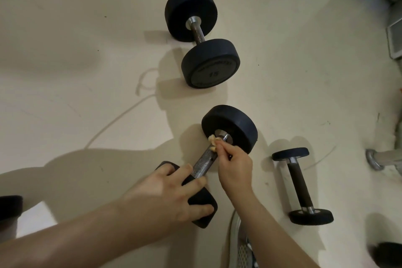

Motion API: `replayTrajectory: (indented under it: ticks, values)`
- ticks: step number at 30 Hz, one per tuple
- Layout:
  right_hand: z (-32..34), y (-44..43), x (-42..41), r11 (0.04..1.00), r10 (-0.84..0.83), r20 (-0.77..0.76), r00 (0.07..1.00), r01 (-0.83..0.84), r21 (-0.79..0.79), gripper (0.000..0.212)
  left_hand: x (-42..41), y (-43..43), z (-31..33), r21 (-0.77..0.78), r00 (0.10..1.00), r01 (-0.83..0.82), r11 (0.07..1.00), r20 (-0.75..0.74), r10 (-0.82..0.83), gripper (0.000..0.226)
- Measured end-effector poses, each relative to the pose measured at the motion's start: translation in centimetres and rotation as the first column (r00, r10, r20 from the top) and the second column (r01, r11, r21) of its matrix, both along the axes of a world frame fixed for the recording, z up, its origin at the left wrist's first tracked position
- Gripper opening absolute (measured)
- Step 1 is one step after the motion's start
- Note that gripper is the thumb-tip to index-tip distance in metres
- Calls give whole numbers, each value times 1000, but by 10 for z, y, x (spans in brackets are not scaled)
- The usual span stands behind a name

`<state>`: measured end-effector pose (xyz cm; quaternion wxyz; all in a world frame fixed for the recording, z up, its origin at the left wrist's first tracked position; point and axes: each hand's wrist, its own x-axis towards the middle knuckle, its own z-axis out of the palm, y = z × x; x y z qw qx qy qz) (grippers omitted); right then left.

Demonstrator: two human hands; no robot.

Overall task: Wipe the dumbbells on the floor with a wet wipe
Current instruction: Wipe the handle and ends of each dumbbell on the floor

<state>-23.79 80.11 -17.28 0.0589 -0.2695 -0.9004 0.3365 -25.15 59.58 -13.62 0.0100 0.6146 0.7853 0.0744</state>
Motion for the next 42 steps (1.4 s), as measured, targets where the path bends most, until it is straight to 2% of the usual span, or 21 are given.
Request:
replayTrajectory:
  ticks: [3,7,9,11,12,14,16,19,22,26,28,30,31,33,35,37,40,42]
  values:
    - [-7,0,-5,995,-98,-146,984,99,-1,19,-7,-8,0,49,999,-45,998,25,44,42]
    - [-12,-10,-22,997,-13,-180,984,26,71,26,-22,-22,0,49,991,-103,993,93,98,49]
    - [-22,-9,-22,991,-132,-154,979,130,-23,25,-28,-28,-1,58,983,-124,991,146,114,57]
    - [-36,-12,-6,940,-298,-85,951,277,-200,23,-31,-34,-4,40,971,-155,987,192,145,64]
    - [-39,-18,3,923,-325,-77,943,298,-242,23,-32,-36,-7,21,959,-176,984,228,167,71]
    - [-36,-30,9,923,-285,-135,949,234,-305,22,-34,-40,-8,4,930,-221,975,301,209,79]
    - [-27,-33,-13,914,-243,-206,948,153,-375,20,-37,-44,-6,47,887,-267,963,403,226,65]
    - [-12,-33,-47,872,-244,-155,957,147,-466,7,-35,-46,1,74,797,-394,916,524,300,41]
    - [-11,-38,-40,844,-184,-89,979,111,-525,6,-37,-47,-2,46,722,-494,868,577,381,44]
    - [-8,-47,-31,828,71,-27,997,-74,-556,11,-42,-51,-6,-3,599,-580,814,676,429,42]
    - [-5,-39,-56,867,-17,-110,994,-40,-496,13,-45,-54,-7,-46,512,-644,764,716,475,41]
    - [-3,-37,-73,885,-126,-167,978,35,-464,14,-45,-56,-2,-38,531,-665,746,678,508,35]
    - [-4,-42,-74,899,-114,-153,982,37,-436,14,-43,-55,1,2,611,-638,770,610,505,35]
    - [-6,-65,-63,878,82,-58,995,-100,-468,19,-36,-47,6,62,828,-492,869,342,444,52]
    - [0,-82,-58,810,319,15,948,-264,-524,27,-23,-35,6,-48,914,-370,928,160,373,63]
    - [3,-74,-77,877,285,11,958,-256,-407,25,-20,-33,-1,-128,905,-387,913,136,402,67]
    - [-1,-59,-111,946,90,-86,992,-112,-306,20,-36,-46,-6,-190,858,-493,849,55,510,61]
    - [-1,-73,-106,919,185,-81,980,-201,-340,17,-47,-53,-5,-199,810,-557,806,85,580,57]
